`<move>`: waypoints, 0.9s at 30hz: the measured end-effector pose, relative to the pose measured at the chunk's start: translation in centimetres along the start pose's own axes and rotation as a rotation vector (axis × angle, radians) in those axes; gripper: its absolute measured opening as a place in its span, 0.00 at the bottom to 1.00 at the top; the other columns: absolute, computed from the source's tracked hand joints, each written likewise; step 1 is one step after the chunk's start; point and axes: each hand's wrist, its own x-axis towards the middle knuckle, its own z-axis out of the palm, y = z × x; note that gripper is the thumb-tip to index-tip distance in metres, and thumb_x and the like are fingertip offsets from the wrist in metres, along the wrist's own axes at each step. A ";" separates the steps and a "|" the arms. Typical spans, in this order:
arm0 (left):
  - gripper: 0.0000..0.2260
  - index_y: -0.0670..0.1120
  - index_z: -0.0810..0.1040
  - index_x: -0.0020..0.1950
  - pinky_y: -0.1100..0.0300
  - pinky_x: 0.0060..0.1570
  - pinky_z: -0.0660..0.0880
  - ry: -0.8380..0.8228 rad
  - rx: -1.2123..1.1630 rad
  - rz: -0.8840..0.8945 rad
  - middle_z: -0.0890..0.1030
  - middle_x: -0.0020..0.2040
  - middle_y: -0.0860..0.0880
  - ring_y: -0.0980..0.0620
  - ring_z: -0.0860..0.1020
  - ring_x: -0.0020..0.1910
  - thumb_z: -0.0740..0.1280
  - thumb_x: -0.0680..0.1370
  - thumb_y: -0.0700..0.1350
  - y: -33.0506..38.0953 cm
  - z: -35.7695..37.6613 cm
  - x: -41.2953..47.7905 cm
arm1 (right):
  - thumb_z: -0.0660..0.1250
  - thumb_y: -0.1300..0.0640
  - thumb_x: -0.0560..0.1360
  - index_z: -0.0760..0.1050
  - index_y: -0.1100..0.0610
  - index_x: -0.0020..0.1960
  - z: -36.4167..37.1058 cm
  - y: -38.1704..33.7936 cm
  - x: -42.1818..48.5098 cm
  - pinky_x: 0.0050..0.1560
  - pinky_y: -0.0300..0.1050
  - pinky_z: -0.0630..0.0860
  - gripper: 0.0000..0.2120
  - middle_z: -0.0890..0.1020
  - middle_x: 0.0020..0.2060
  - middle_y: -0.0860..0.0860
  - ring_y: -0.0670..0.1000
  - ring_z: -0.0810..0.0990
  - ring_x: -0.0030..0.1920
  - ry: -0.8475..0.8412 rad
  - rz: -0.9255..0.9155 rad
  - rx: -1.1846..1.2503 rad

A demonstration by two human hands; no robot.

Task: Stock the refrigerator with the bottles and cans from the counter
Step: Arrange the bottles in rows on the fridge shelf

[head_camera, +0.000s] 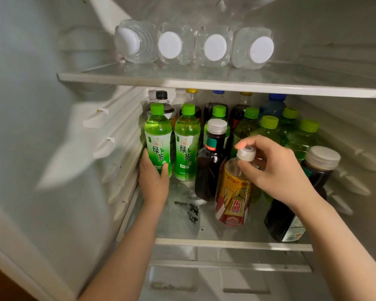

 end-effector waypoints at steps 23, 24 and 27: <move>0.19 0.39 0.73 0.63 0.61 0.62 0.63 0.224 0.049 0.480 0.74 0.59 0.42 0.49 0.70 0.60 0.69 0.73 0.39 5.9 -2.4 -0.3 | 0.69 0.61 0.72 0.73 0.47 0.54 -0.1 0.4 0.0 0.45 0.46 0.79 0.14 0.80 0.48 0.43 0.45 0.79 0.46 -0.021 -0.001 -0.006; 0.19 0.38 0.73 0.63 0.60 0.64 0.62 0.245 0.085 0.507 0.74 0.59 0.41 0.47 0.70 0.61 0.69 0.73 0.40 6.8 -2.6 0.6 | 0.69 0.61 0.72 0.74 0.47 0.54 -0.1 0.5 0.0 0.45 0.47 0.79 0.14 0.80 0.47 0.44 0.46 0.79 0.45 -0.016 0.001 -0.007; 0.24 0.40 0.68 0.69 0.52 0.71 0.61 0.114 0.206 0.539 0.72 0.66 0.43 0.45 0.67 0.67 0.68 0.74 0.42 9.4 -2.9 3.9 | 0.69 0.61 0.71 0.74 0.48 0.54 0.0 0.5 -0.1 0.46 0.48 0.78 0.14 0.80 0.47 0.45 0.47 0.79 0.45 -0.004 0.001 0.000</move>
